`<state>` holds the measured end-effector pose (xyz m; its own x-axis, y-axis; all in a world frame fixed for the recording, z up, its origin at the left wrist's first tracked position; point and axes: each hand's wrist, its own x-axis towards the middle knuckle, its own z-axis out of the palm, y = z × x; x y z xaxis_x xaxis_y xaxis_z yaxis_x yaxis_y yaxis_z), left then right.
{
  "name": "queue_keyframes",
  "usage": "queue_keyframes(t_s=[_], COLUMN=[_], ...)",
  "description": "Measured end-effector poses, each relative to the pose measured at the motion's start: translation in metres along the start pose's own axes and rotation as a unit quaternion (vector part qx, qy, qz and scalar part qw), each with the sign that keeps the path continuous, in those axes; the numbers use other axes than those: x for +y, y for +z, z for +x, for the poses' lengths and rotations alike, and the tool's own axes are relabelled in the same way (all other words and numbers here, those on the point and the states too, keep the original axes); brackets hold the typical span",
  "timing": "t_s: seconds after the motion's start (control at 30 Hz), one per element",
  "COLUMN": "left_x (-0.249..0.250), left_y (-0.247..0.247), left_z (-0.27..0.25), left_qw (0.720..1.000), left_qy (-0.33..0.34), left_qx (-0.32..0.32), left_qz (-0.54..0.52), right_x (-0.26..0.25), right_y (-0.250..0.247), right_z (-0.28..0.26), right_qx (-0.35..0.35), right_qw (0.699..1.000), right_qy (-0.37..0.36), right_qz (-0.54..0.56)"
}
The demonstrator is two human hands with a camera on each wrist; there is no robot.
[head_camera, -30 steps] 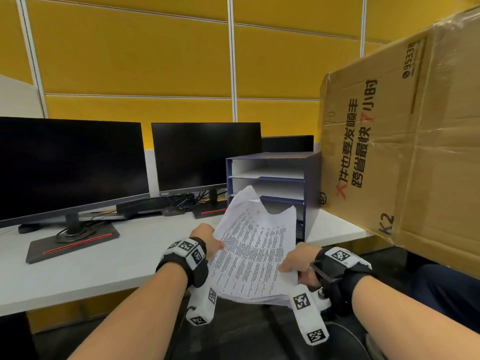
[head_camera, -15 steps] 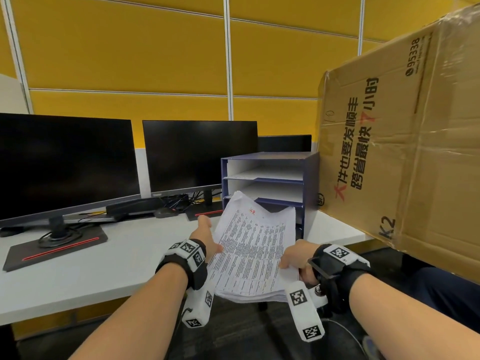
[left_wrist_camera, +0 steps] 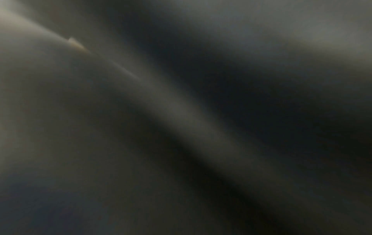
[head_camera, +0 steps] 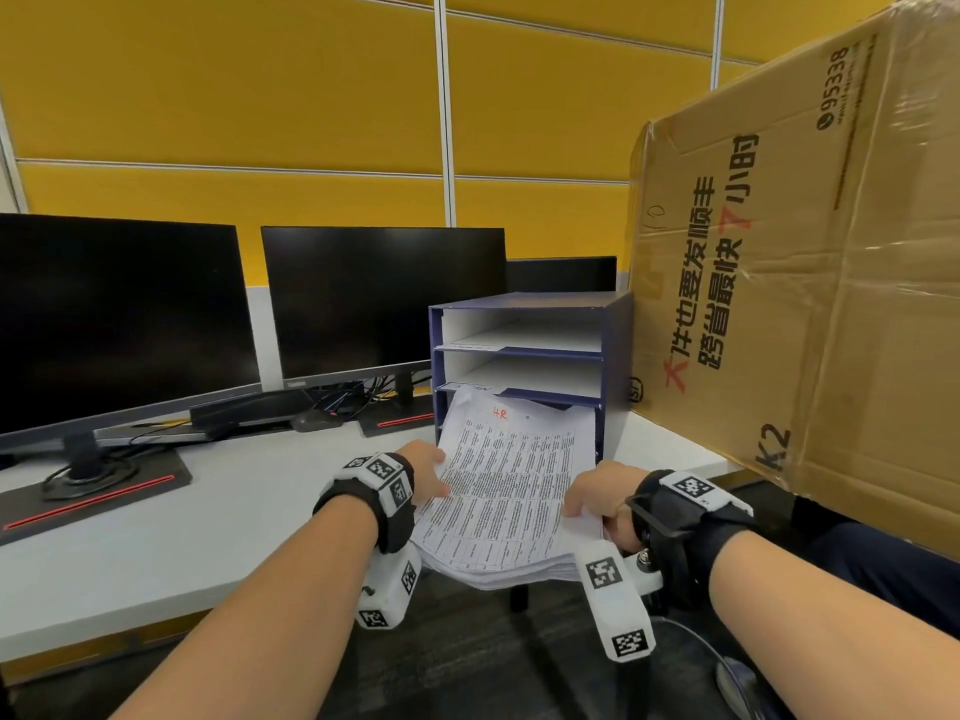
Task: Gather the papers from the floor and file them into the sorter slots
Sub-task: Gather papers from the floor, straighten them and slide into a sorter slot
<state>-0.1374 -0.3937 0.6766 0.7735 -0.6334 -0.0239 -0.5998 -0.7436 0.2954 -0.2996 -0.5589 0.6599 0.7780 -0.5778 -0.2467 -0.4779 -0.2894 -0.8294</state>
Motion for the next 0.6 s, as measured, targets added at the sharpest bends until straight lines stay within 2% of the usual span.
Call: queue_keyframes(t_s=[0.23,0.6], left_x=[0.002,0.010], left_y=[-0.018,-0.029], left_z=[0.027,0.080], left_qw=[0.999,1.000], left_qy=[0.010,0.018], left_qx=[-0.007,-0.013], left_qz=[0.046,0.015], right_x=[-0.013,-0.029], right_y=[-0.004,-0.015], right_z=[0.018,0.049], right_qx=[-0.017,0.015], right_qw=[1.000,1.000], right_qy=[-0.007,-0.001], right_qz=[0.001,0.002])
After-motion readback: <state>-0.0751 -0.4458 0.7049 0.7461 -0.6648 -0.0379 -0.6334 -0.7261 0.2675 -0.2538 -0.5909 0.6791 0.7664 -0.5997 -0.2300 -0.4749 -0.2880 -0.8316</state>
